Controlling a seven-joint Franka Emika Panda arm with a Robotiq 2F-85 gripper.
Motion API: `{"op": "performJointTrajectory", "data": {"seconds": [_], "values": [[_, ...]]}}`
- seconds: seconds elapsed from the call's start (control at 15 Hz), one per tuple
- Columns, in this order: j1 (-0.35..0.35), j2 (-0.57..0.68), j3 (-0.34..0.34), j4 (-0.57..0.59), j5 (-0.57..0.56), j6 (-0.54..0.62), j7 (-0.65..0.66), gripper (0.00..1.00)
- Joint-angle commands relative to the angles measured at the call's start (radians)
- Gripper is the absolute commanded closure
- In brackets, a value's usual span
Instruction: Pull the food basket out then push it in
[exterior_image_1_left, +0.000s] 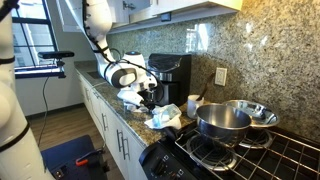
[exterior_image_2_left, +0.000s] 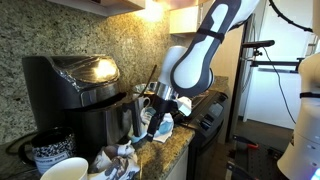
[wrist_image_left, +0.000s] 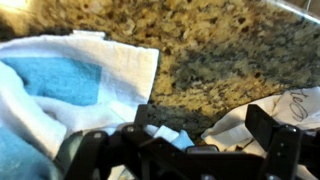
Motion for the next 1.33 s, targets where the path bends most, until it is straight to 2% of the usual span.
{"op": "performJointTrajectory", "data": {"seconds": [0.0,0.2,0.27,0.6,1.27], "values": [[-0.009,0.089,0.003,0.042,-0.013,0.160,-0.023,0.00],[-0.020,0.125,0.012,0.064,-0.029,0.251,-0.023,0.00],[-0.007,0.131,-0.022,0.063,-0.145,0.275,0.076,0.00],[0.015,0.144,-0.074,0.073,-0.278,0.363,0.131,0.00],[0.053,0.118,-0.112,0.062,-0.319,0.366,0.131,0.00]]}}
